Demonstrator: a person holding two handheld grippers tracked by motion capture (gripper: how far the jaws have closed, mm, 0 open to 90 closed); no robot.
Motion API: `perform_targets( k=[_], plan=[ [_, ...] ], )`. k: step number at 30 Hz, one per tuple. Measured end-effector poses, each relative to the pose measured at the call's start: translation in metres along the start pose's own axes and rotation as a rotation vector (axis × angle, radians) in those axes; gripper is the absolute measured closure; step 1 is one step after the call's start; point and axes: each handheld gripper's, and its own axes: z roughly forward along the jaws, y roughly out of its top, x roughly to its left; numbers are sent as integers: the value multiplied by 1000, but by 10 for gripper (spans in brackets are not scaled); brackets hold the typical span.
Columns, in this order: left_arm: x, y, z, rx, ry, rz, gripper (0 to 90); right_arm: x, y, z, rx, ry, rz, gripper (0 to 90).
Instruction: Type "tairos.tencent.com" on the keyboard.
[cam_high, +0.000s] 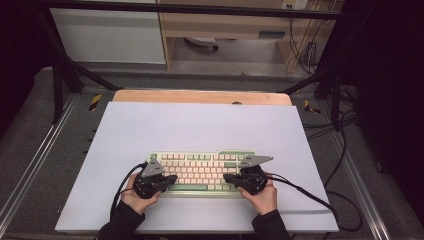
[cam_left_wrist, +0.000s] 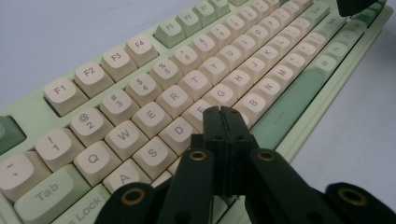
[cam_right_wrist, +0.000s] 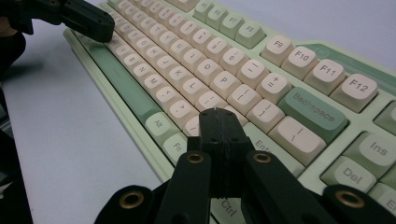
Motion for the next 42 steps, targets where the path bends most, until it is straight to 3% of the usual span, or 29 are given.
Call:
perform_targets(
  k=[17,25,42],
  plan=[
    [0,-2,4,9,5,12,898,0,1,-2,-8,-3,0,900],
    [1,-1,-7,-17,5,14,898,0,2,-2,-14,-1,4,900],
    [16,-11,-30,-48,8,-25,898,5,10,3,-23,-2,3,900]
  ],
)
